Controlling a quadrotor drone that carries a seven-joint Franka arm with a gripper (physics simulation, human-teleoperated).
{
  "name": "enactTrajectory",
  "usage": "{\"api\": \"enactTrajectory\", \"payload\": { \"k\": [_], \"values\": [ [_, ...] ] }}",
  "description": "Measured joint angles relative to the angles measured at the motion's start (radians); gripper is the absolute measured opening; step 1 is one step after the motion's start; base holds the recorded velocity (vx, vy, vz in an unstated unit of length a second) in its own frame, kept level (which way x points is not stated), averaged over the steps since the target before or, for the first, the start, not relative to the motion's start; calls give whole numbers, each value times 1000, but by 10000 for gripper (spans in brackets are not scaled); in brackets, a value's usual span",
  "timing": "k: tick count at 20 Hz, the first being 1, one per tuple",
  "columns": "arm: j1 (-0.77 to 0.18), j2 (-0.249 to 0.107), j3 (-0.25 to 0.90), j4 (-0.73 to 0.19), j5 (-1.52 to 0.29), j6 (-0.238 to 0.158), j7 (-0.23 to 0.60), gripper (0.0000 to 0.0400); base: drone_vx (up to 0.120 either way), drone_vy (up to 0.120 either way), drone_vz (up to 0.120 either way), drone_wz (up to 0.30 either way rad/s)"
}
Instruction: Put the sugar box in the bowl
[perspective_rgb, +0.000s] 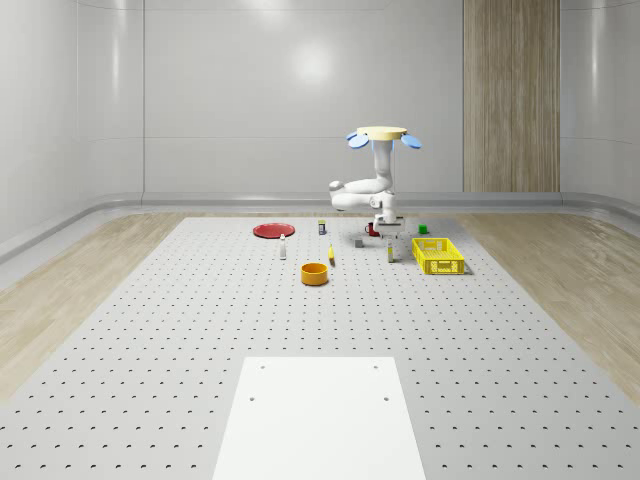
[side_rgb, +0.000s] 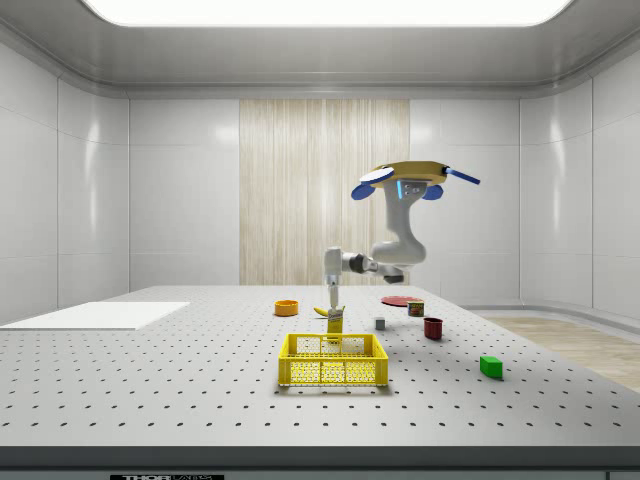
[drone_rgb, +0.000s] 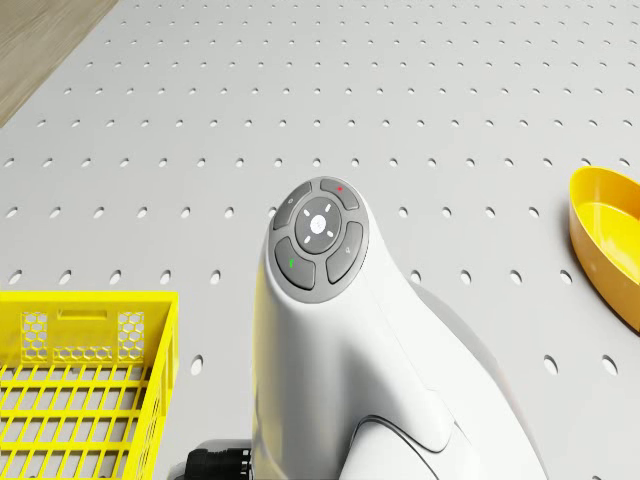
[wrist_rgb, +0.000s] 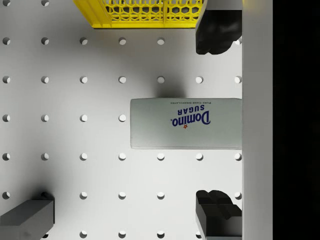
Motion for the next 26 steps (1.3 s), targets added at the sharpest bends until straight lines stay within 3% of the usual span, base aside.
{"api": "enactTrajectory", "payload": {
  "k": [15, 17, 20, 22, 26],
  "values": [
    [21, -64, -120, 0, -99, 91, -8, 400, 0, 0, 0, 0],
    [22, -69, -127, 0, -104, 97, -8, 282, 0, 0, 0, 0],
    [22, -74, -133, 0, -108, 104, -8, 186, 0, 0, 0, 0],
    [21, -77, -134, 0, -110, 106, -7, 166, 0, 0, 0, 0],
    [19, -81, -136, 0, -115, 108, 0, 167, 0, 0, 0, 0]
  ]
}}
